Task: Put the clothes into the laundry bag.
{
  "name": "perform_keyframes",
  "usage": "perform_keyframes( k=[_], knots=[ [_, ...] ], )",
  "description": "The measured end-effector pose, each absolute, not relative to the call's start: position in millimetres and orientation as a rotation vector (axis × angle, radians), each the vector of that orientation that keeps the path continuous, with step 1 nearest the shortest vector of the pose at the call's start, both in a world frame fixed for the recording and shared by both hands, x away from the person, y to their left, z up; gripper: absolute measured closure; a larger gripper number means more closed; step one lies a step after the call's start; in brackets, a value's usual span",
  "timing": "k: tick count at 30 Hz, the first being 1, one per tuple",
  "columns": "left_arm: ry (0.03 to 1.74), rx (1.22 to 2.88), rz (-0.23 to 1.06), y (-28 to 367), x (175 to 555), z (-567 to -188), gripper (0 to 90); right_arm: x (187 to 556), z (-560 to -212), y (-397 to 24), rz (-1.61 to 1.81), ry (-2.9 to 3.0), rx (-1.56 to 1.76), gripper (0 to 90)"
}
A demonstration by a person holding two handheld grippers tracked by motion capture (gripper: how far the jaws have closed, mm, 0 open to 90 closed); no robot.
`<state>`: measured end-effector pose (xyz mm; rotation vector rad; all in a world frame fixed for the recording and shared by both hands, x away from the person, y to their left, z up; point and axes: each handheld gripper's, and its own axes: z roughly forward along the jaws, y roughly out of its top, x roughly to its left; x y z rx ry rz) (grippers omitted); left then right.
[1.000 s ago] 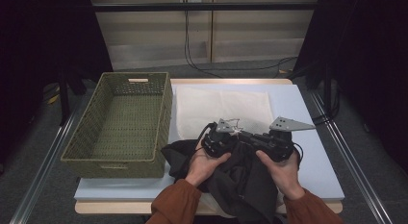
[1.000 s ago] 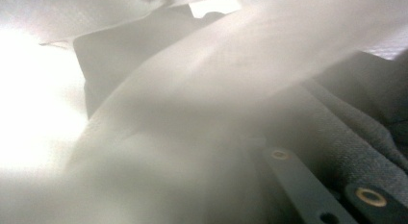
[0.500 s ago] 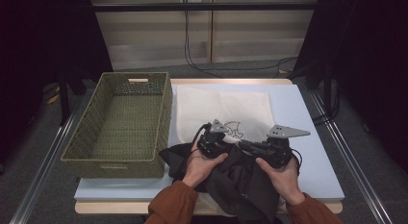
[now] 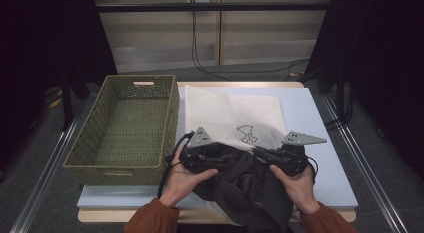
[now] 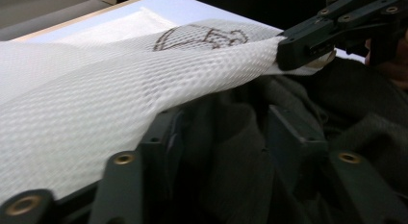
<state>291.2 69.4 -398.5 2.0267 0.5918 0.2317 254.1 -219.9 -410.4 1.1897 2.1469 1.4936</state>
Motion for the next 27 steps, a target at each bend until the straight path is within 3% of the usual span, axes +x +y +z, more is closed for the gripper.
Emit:
perform_keyframes(
  k=[7,15,21,23,25,27],
  knots=[
    [0.658,2.057,0.312,98,293,-400,25.0,253,-413,-223,1.494,2.143,1.207,89.4],
    [0.694,2.188,0.338,86,287,-433,19.8,254,-412,-222,1.491,2.148,1.207,89.4],
    [0.71,2.213,0.277,89,268,-450,31.1,254,-411,-224,1.488,2.142,1.208,89.4],
    [0.649,2.209,0.326,90,261,-446,48.9,255,-410,-225,1.487,2.136,1.211,89.4],
    [0.632,2.183,0.254,94,260,-442,68.2,255,-409,-225,1.488,2.134,1.211,89.4],
    [0.614,2.17,0.233,95,260,-439,80.5,255,-408,-224,1.493,2.129,1.213,89.3]
  ],
)
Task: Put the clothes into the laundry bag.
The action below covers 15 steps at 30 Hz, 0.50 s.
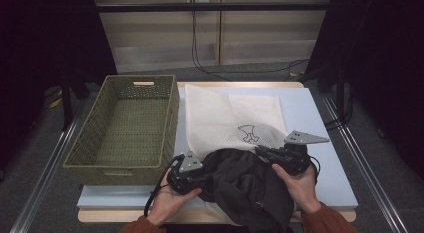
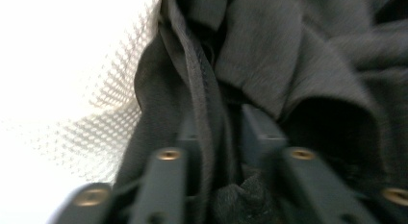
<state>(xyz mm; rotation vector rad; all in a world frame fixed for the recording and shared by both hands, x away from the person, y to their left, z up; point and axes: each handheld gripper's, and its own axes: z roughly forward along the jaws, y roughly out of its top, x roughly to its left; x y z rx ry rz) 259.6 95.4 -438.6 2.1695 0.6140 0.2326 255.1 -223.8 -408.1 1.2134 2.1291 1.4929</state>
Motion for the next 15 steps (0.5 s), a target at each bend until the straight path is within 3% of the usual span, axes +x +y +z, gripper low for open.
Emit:
perform_keyframes(
  k=[3,15],
  knots=[
    [0.592,2.126,0.185,88,262,-434,85.3,257,-408,-220,1.496,2.135,1.206,89.3],
    [0.462,2.064,0.092,30,270,-419,85.9,260,-397,-202,1.536,2.14,1.164,89.3]
  ],
)
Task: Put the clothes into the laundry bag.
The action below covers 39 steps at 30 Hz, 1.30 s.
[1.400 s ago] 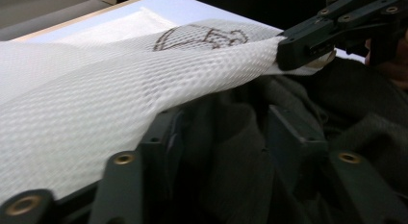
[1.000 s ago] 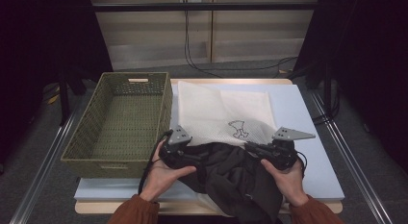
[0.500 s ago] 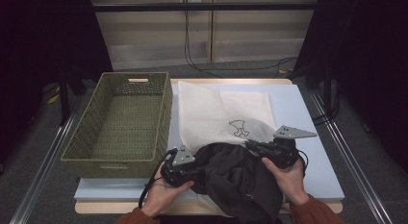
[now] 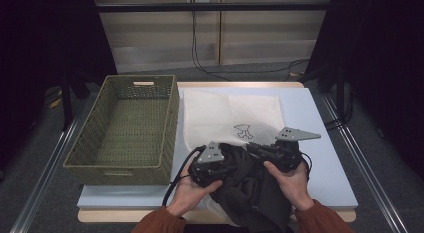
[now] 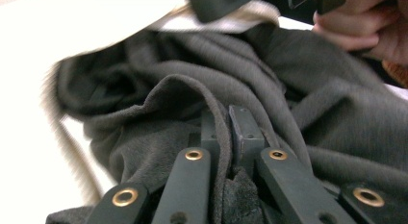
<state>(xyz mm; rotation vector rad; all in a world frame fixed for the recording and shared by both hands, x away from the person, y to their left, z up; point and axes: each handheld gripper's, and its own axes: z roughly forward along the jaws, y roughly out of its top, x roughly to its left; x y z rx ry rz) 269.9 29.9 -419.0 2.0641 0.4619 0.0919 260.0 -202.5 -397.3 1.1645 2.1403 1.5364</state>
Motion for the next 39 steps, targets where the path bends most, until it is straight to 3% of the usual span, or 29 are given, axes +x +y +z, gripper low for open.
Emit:
perform_keyframes(
  k=[10,19,24,27,33,39],
  knots=[
    [0.537,2.025,0.068,5,294,-433,85.4,255,-387,-200,1.587,2.142,1.131,89.4],
    [0.659,2.027,0.156,2,316,-439,85.3,247,-369,-204,1.644,2.119,1.097,89.3],
    [0.675,2.017,0.127,7,323,-443,83.6,253,-384,-205,1.626,2.163,1.126,89.3],
    [0.628,2.04,0.132,16,317,-436,74.1,255,-390,-207,1.599,2.177,1.14,89.3],
    [0.555,2.072,0.162,42,302,-420,45.2,257,-397,-206,1.575,2.193,1.149,89.1],
    [0.554,2.06,0.149,67,285,-418,31.6,256,-397,-206,1.57,2.186,1.141,89.1]
  ],
)
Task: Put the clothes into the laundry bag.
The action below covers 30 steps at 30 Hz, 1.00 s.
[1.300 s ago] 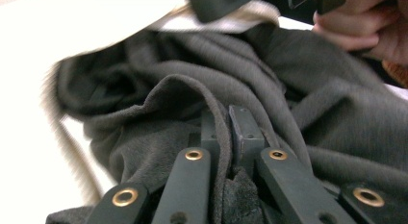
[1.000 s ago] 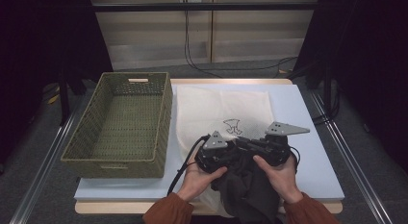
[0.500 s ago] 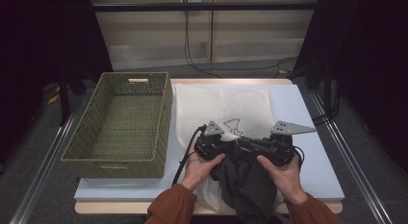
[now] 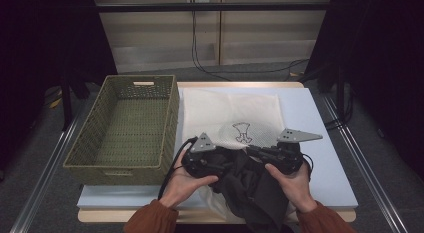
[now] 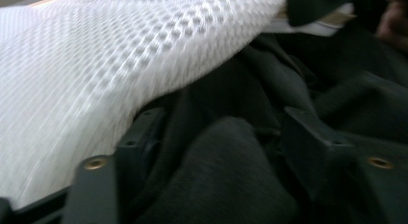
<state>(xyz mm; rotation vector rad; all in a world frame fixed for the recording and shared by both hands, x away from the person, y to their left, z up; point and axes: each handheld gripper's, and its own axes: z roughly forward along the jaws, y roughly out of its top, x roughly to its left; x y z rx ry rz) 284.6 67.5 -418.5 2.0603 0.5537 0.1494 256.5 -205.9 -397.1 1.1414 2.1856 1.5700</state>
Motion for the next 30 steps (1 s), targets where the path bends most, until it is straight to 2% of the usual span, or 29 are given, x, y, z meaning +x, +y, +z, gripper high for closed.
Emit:
perform_keyframes(
  k=[8,13,14,15,17,19,23,30],
  knots=[
    [0.582,2.124,0.172,88,266,-430,23.0,256,-398,-205,1.568,2.191,1.136,89.0],
    [0.576,2.187,0.164,89,262,-447,23.0,257,-398,-205,1.572,2.19,1.137,89.0],
    [0.574,2.204,0.124,88,263,-451,26.1,258,-398,-205,1.57,2.19,1.136,89.0],
    [0.551,2.22,0.107,86,262,-453,33.3,258,-398,-205,1.572,2.191,1.14,89.0],
    [0.516,2.243,0.097,81,260,-453,58.2,257,-397,-204,1.568,2.189,1.136,89.0],
    [0.484,2.219,0.05,74,260,-448,76.4,257,-396,-203,1.575,2.188,1.135,89.1],
    [0.47,2.16,0.011,53,269,-444,82.3,258,-395,-199,1.582,2.194,1.126,89.1],
    [0.538,2.119,0.041,24,291,-450,83.4,254,-390,-193,1.605,2.197,1.106,89.1]
  ],
)
